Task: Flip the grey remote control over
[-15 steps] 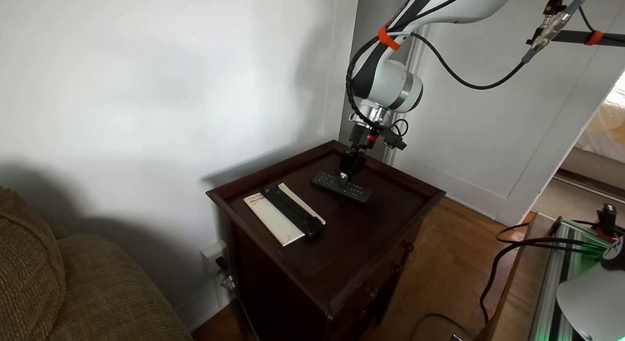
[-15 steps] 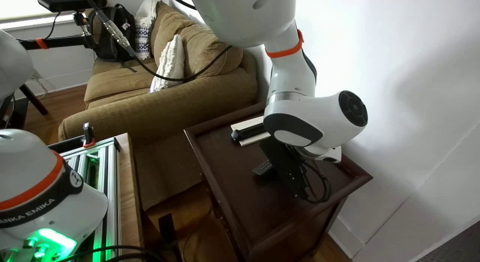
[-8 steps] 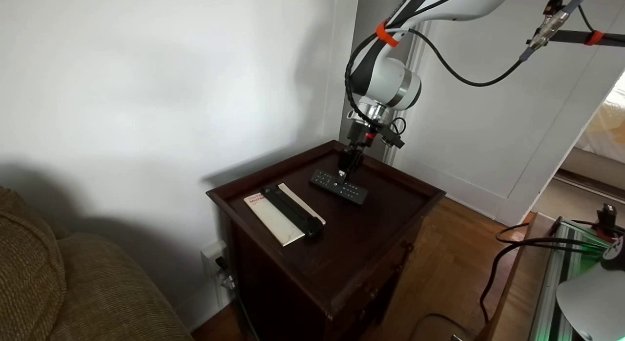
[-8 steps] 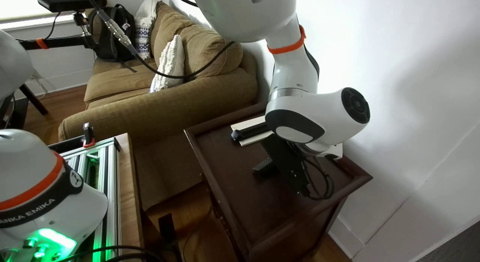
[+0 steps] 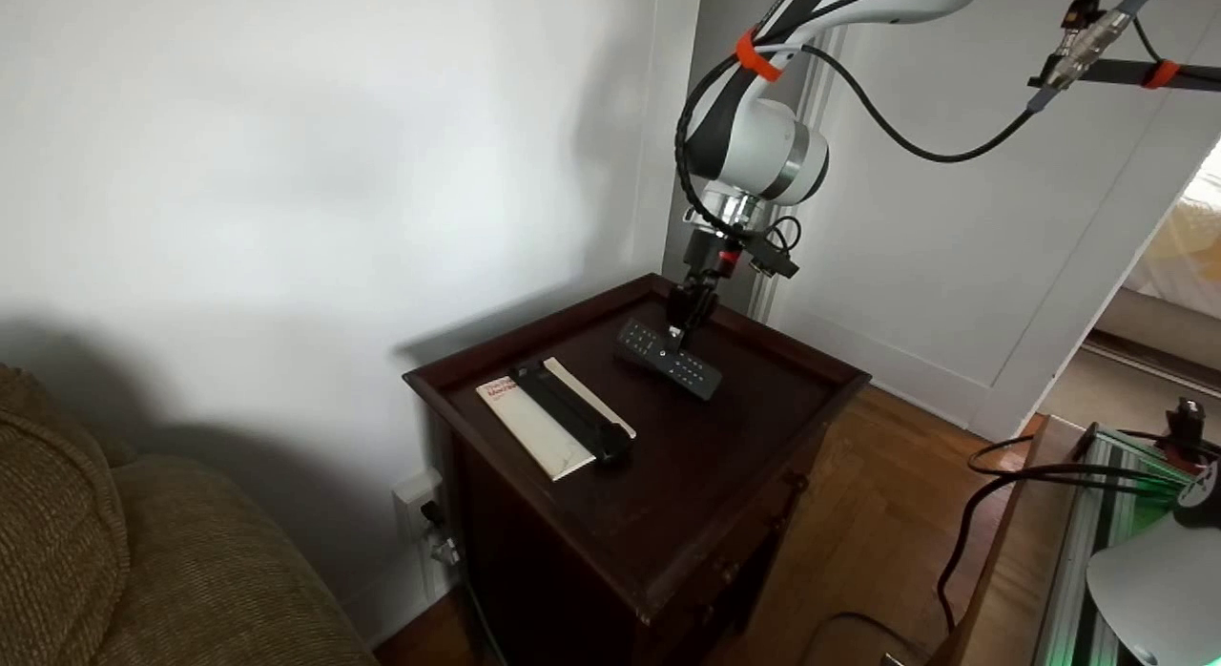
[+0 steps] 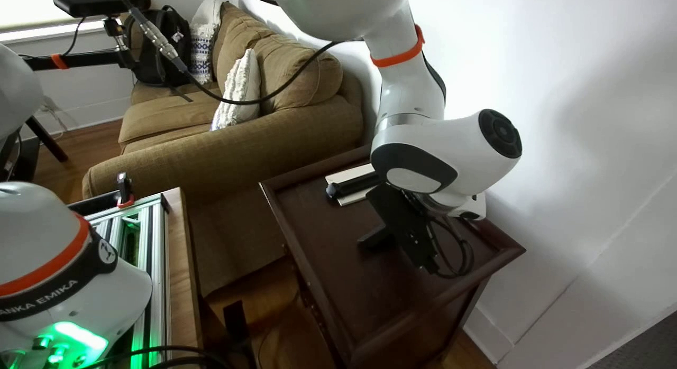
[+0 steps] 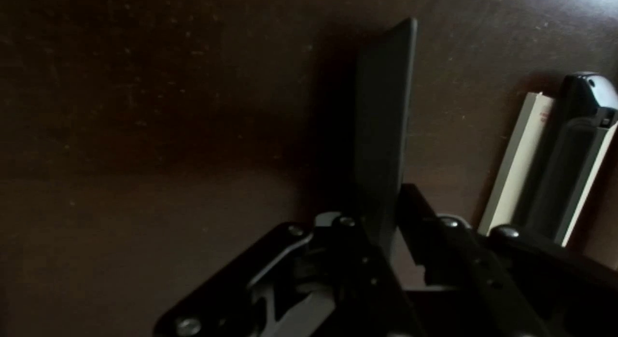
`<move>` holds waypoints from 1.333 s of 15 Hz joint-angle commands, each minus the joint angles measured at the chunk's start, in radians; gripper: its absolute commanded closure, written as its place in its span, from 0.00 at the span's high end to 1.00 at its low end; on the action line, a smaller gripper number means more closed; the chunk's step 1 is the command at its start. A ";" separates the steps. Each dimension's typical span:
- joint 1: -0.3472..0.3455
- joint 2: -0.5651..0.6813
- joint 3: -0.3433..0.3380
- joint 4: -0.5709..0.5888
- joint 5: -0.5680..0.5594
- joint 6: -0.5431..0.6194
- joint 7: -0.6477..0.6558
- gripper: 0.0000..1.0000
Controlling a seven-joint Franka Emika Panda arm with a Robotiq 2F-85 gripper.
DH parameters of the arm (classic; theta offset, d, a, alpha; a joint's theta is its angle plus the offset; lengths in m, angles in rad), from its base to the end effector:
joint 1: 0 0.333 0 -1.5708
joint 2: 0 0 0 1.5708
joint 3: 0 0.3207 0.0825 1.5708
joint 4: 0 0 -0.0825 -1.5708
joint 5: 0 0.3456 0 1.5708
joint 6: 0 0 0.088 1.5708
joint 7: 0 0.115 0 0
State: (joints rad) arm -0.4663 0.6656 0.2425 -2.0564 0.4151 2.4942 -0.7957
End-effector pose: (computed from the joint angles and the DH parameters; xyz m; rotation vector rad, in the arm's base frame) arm 0.5297 -0.1177 0.1303 -2.7020 -0.2371 0.0275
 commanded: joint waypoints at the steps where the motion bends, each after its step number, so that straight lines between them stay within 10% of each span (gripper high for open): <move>1: 0.084 -0.087 -0.083 -0.077 -0.016 0.047 0.110 0.06; 20: 0.471 -0.008 -0.340 0.019 -0.492 -0.009 0.797 0.06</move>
State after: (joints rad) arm -0.0510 0.6111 -0.0620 -2.0832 -0.0098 2.5189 -0.0726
